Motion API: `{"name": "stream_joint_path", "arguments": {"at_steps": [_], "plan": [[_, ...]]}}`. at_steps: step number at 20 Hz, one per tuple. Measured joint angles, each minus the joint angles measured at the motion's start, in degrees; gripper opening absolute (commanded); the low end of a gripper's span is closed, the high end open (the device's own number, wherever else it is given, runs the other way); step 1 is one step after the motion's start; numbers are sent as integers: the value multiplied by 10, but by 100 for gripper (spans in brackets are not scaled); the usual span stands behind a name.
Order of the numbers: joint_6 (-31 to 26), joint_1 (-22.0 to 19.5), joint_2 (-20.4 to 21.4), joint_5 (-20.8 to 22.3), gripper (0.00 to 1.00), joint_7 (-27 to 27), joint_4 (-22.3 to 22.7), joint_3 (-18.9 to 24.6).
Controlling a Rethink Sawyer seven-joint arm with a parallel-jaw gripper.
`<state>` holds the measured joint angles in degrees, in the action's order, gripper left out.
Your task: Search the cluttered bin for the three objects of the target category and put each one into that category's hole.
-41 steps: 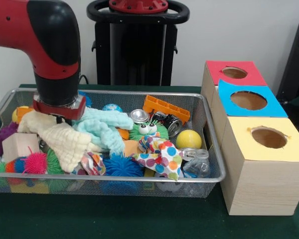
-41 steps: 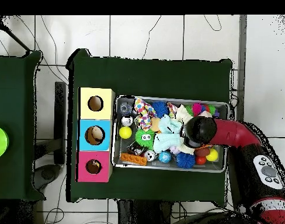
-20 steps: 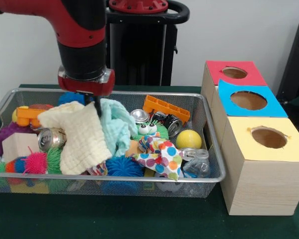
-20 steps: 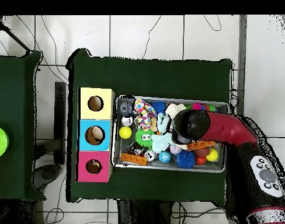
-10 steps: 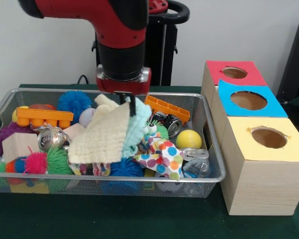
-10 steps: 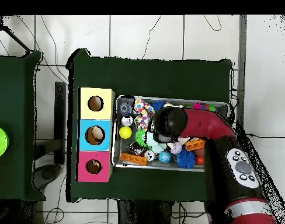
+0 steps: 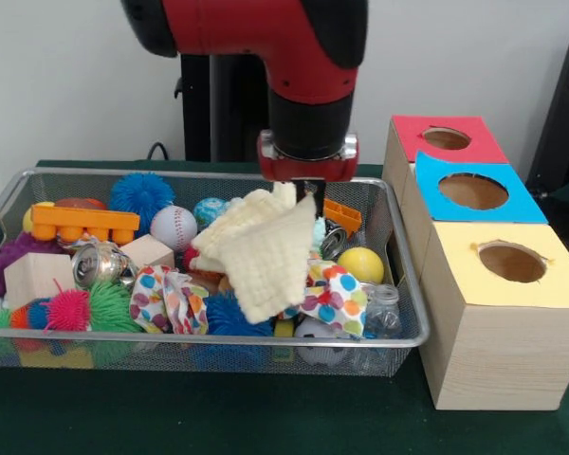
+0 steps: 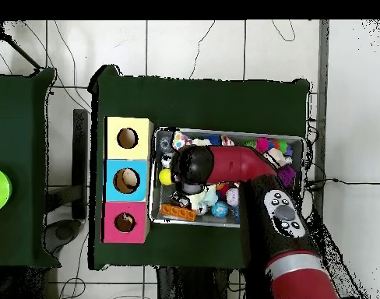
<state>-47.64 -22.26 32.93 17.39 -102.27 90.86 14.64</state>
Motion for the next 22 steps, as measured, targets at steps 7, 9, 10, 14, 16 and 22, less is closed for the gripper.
{"name": "stream_joint_path", "arguments": {"at_steps": [7, 9, 10, 14, 16, 22], "plan": [[28, 36, -25, 0, 0, 0, 1, 0], [38, 44, -31, 0, 0, 0, 1, 0], [44, 47, -34, 0, 0, 0, 1, 0], [54, 55, -41, 0, 0, 0, 1, -1], [58, 57, -43, 0, 0, 0, 1, -1], [64, 58, -43, 0, 100, 0, 1, -6]]}}
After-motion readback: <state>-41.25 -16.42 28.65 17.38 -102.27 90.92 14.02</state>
